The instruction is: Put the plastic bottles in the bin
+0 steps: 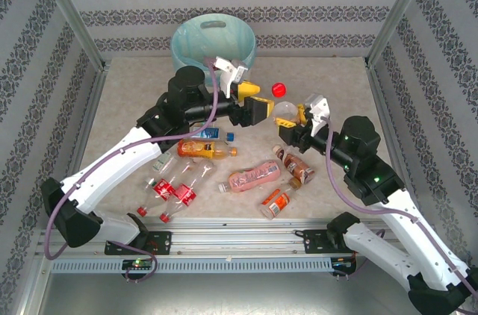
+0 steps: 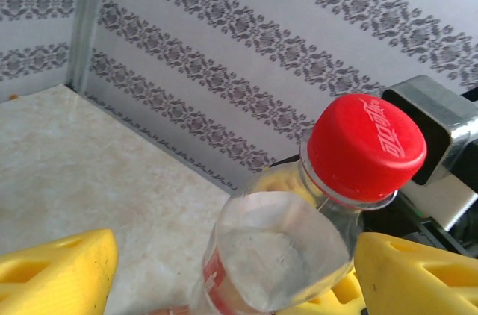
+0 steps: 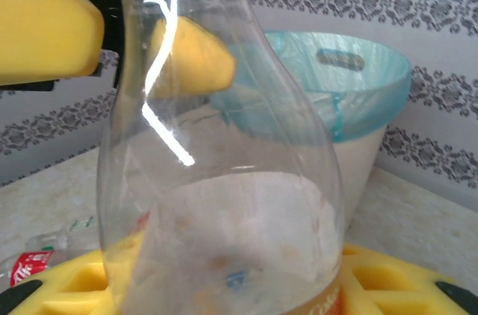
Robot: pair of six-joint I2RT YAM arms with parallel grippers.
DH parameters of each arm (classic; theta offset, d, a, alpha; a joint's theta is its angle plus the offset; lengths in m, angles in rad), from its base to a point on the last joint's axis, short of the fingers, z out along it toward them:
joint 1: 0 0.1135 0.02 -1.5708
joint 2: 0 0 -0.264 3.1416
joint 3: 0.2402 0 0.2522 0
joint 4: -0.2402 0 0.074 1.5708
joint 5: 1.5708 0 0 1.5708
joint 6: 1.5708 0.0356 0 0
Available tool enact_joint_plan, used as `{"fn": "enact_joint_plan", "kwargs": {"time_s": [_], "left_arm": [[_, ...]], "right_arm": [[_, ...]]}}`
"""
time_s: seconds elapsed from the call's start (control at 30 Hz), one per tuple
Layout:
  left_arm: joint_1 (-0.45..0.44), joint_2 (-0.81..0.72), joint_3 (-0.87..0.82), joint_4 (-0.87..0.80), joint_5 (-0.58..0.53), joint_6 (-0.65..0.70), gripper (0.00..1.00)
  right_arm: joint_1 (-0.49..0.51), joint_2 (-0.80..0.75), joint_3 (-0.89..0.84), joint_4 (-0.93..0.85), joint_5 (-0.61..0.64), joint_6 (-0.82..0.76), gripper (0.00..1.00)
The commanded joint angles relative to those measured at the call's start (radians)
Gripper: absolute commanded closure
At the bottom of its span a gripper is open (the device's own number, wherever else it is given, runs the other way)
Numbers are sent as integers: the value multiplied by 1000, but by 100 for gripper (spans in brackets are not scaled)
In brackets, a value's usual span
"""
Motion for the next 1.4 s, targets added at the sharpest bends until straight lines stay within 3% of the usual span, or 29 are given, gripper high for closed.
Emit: {"fn": "enact_joint_plan", "kwargs": {"time_s": [0.0,0.17,0.37,0.7,0.83,0.97,1.1,1.27,1.37], "left_arm": [[13,-31,-19,109,97,-51,19],[13,-44,-65,195,143,-69,25],[13,-41,-66,165,93,-27,39],[13,-45,-73,111,16,38,83],[16,-50,-73,96,-67,60,100],[38,-52,-24,49,-203,93,100],[118,-44,82,19,-283,102,100],[294,-21,143,117,-249,-44,100],[363,25,168,270,-63,-157,100]], "right_arm": [[20,1,15,63,-51,2,53],[43,36,36,30,-27,10,54],[77,86,47,18,-43,-16,54],[94,126,65,-1,-27,-29,51],[98,131,77,-9,4,-28,38],[106,115,96,-3,128,-17,15],[107,79,135,7,233,-44,9],[108,41,166,-8,303,-103,7],[108,12,147,-7,321,-104,7]]}}
